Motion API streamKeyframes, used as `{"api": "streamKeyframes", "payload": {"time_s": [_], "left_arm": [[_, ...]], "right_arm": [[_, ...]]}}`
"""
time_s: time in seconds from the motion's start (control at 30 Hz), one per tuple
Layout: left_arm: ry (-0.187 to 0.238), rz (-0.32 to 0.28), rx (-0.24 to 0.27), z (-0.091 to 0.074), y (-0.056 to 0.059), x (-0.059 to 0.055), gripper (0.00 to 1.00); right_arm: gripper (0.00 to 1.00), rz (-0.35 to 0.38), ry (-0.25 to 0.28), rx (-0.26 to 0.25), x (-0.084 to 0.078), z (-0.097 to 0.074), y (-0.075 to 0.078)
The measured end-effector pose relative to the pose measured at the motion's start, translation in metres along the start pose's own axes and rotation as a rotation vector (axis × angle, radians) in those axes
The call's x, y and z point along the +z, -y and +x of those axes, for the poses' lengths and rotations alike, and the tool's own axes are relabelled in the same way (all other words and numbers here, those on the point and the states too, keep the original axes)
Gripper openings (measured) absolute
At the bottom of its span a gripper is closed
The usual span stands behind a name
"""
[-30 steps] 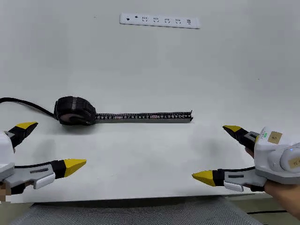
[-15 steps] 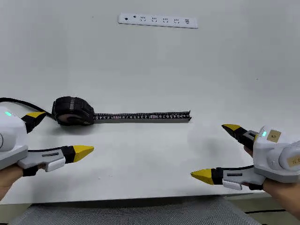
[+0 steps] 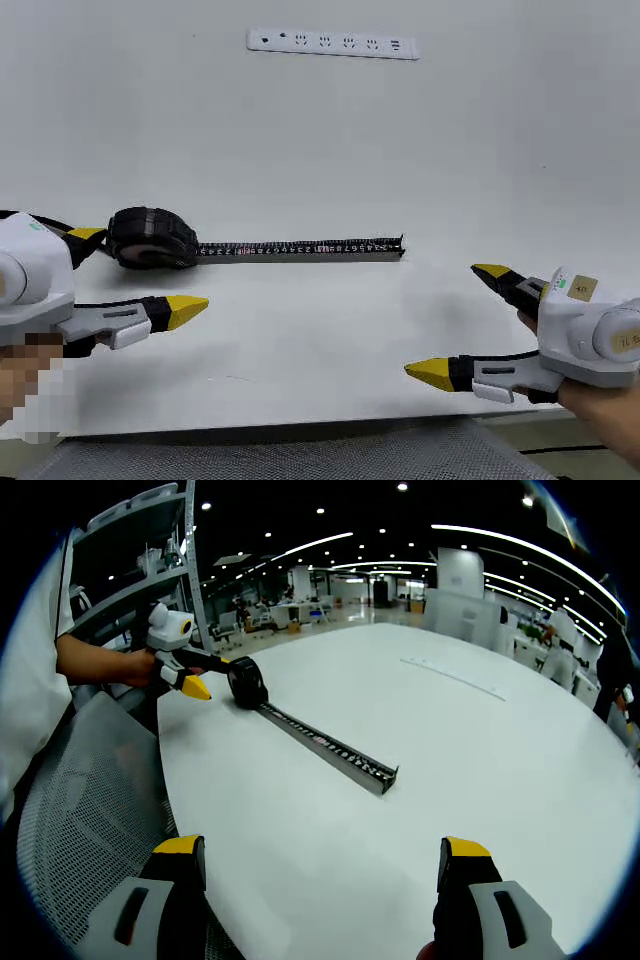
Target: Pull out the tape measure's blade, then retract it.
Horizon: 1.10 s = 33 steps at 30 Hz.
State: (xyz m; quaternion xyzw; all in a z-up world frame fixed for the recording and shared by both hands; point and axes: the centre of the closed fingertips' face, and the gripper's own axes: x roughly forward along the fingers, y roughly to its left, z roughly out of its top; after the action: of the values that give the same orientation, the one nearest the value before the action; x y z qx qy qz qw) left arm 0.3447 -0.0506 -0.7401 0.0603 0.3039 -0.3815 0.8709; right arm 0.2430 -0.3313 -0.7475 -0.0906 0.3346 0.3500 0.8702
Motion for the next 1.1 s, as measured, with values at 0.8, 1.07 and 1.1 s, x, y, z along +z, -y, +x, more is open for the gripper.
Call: {"api": "streamKeyframes", "payload": {"time_s": [0.8,1.07,1.1], "left_arm": [[0.037,-0.144,0.251,0.013,-0.018,0.008,0.74],[0.046,-0.19,0.302,0.017,-0.026,0.01,0.71],[0.049,-0.202,0.312,0.017,-0.027,0.01,0.7]], "right_arm": [[0.87,-0.015,0.001,0.007,0.005,0.007,0.013],[0.81,-0.065,-0.015,0.019,0.01,0.013,0.024],[0.8,-0.068,-0.016,0.019,0.011,0.014,0.027]]}}
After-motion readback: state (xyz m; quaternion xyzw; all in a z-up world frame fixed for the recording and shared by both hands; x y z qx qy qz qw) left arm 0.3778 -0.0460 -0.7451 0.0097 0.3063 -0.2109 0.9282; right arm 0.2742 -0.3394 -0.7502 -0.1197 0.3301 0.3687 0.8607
